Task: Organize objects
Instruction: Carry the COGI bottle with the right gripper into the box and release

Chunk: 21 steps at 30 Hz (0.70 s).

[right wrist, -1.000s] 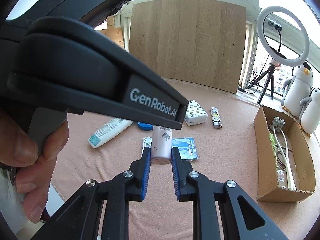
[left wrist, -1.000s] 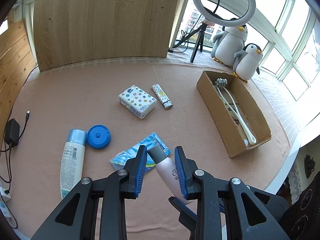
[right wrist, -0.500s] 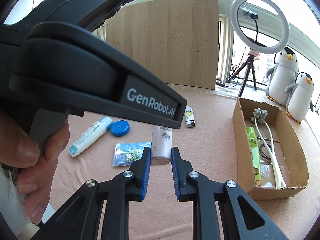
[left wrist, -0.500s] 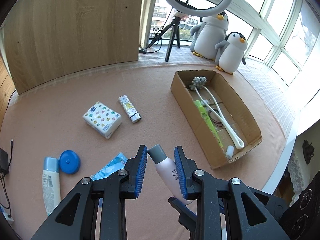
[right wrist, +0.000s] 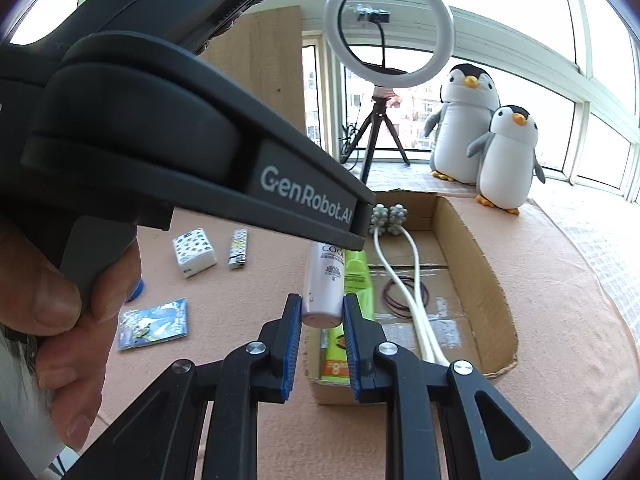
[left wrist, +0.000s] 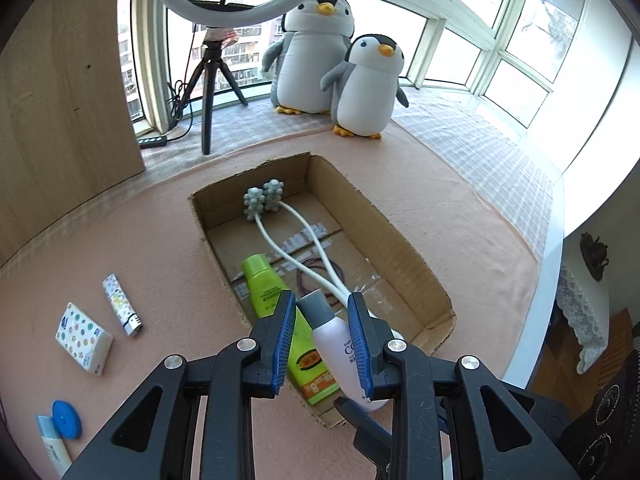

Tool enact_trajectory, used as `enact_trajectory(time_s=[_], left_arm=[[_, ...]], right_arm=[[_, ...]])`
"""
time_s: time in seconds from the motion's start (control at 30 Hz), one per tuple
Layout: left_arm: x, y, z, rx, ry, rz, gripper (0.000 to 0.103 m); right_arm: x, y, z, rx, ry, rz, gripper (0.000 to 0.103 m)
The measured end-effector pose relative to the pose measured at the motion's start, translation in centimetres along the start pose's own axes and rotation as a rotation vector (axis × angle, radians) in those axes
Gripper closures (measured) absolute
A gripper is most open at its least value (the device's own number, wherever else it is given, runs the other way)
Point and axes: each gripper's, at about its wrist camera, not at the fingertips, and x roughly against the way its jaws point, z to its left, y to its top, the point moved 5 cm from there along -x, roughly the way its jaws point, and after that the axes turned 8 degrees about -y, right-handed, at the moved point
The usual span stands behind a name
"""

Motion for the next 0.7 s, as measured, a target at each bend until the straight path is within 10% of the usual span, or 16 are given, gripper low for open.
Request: enact_trajectory(time_s=[0.17, 0.23, 0.27, 0.33, 0.7], left_arm=[[-1.8, 1.0, -0.9, -0.040, 0.028, -0.009, 0.065], [-1.6, 1.0, 0.1, -0.031, 0.099, -0.038, 0.020], [-1.1, 0.9, 0.7, -0.027, 0.131, -0.068, 0.014], [-0.2, 0.6, 1.9, -0.032, 0.162, -0.100, 0.012], [3.1, -3.9, 9.8, 0.103, 0.226, -0.066, 0.012]], right_arm=[[-0.6, -0.3, -2.2, -0.034, -0.041, 0.012, 0.085], [-1.3, -0.7, -3.0, -0.052, -0.085, 0.041, 0.083], [-1.8, -1.1, -3.3, -0.063, -0.080, 0.074, 0.075], [-2.2, -1.7, -3.8, -0.087, -0.091, 0.102, 0.056], [-1.8, -0.9, -1.6, -0.074, -0.049, 0.074, 0.055]])
